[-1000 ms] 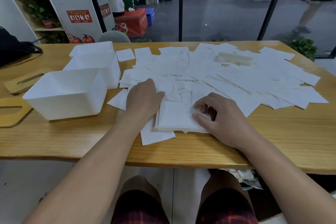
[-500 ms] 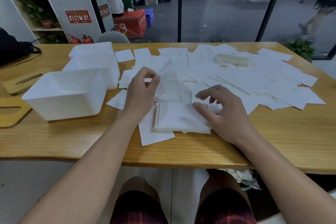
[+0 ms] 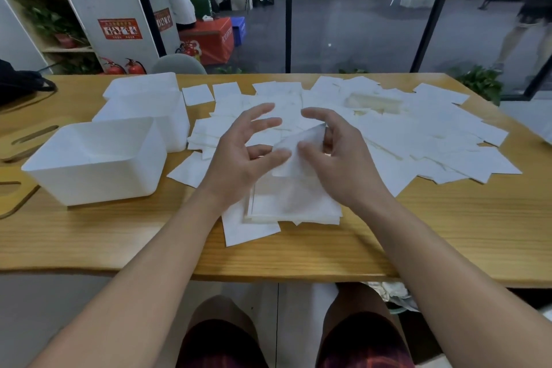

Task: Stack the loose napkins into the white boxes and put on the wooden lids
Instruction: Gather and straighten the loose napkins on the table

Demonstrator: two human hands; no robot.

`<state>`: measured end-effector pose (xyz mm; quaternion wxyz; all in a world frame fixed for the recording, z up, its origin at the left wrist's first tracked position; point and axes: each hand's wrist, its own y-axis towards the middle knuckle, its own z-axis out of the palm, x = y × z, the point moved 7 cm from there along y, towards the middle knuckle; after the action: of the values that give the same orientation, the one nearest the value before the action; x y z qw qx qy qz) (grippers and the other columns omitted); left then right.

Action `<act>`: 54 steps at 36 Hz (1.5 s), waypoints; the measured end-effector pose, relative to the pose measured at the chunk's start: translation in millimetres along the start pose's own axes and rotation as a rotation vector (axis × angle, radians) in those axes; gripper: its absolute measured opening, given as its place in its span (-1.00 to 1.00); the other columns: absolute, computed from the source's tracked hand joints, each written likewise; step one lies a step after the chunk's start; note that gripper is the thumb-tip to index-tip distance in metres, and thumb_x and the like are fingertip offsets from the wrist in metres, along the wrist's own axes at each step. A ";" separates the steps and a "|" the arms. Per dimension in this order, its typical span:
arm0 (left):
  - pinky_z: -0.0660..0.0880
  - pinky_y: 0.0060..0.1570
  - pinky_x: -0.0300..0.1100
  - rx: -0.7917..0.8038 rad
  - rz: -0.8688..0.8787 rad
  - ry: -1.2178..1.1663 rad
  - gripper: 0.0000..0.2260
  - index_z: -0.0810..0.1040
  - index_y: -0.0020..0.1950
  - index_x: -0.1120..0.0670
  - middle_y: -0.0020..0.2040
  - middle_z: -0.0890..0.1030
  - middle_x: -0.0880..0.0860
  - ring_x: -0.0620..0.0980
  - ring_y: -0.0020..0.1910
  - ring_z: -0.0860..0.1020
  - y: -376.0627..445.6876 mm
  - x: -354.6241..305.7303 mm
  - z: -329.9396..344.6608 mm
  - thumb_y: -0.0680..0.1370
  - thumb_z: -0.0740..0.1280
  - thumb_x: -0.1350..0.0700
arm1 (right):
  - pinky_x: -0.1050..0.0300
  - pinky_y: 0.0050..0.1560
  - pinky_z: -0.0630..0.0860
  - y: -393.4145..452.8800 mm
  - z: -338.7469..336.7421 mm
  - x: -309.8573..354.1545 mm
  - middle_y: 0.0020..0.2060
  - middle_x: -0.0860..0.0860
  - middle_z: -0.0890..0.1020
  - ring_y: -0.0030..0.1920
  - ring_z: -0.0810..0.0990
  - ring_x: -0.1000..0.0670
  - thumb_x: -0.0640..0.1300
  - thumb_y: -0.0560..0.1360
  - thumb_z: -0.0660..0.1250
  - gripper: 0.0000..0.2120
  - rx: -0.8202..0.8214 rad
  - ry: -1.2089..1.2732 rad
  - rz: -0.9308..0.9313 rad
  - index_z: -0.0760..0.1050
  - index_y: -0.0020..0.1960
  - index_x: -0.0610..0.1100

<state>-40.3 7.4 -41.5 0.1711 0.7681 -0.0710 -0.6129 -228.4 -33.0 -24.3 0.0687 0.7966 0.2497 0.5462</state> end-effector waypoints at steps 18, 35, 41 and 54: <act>0.66 0.04 -0.03 0.053 -0.151 -0.230 -0.53 0.58 0.47 0.03 0.20 0.74 0.19 0.19 0.17 0.71 -3.6 2.6 -3.1 0.58 0.55 0.22 | -0.31 0.06 0.67 -11.6 -9.2 -1.1 -0.03 -0.06 0.74 -0.01 0.73 -0.13 -0.17 0.62 0.43 -0.36 0.226 0.074 0.087 0.29 0.57 0.26; 0.38 -0.25 -0.17 0.202 -0.141 0.174 -0.58 0.58 0.44 -0.24 -0.41 0.41 0.16 0.17 -0.39 0.30 -16.9 17.6 -9.0 0.65 0.50 0.14 | 0.25 -0.21 0.48 -40.3 -31.9 -45.7 -0.32 0.02 0.61 -0.35 0.53 0.10 -0.04 0.60 0.51 -0.58 0.026 -0.060 0.118 0.49 0.40 0.15; 0.42 -0.19 -0.40 0.190 -0.125 0.299 -0.52 0.54 0.46 -0.25 -0.44 0.49 0.03 -0.04 -0.45 0.38 -18.2 16.3 -10.9 0.62 0.52 0.12 | 0.32 -0.22 0.49 -42.6 -24.9 -46.6 -0.28 0.06 0.62 -0.32 0.57 0.10 -0.04 0.58 0.53 -0.58 0.034 -0.160 0.082 0.51 0.38 0.13; 0.37 -0.31 -0.42 0.069 -0.066 0.420 -0.74 0.64 0.33 -0.17 -0.49 0.41 0.06 -0.04 -0.52 0.29 -11.6 16.2 -21.1 0.64 0.50 -0.07 | -0.03 0.16 0.55 -4.6 -36.8 -43.5 0.07 0.18 0.64 0.04 0.59 0.07 -0.05 0.67 0.40 -0.84 -0.046 -0.462 -0.112 0.66 0.24 0.06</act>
<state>-17.2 16.7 -56.4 0.1355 0.8862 -0.0297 -0.4419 -275.3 -55.6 -47.9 0.1722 0.8837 0.2587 0.3501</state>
